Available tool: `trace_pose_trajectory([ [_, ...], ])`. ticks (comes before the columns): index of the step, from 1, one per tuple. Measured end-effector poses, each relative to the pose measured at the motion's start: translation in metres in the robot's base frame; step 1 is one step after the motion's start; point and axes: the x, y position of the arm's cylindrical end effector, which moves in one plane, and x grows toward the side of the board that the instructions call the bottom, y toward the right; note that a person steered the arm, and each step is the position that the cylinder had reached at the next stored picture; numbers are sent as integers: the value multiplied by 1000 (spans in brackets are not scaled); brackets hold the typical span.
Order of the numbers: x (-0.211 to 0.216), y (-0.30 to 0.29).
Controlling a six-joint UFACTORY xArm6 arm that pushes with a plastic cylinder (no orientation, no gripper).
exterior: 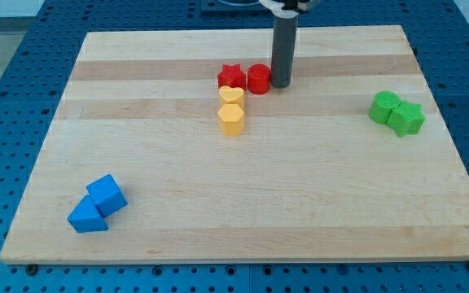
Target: Move the green circle to the right of the red circle
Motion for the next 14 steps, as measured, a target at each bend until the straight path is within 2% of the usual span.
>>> trace_pose_trajectory([
  [1,0,33],
  [3,8,155],
  [4,35,200],
  [5,56,216],
  [7,89,198],
  [10,88,165],
  [14,38,122],
])
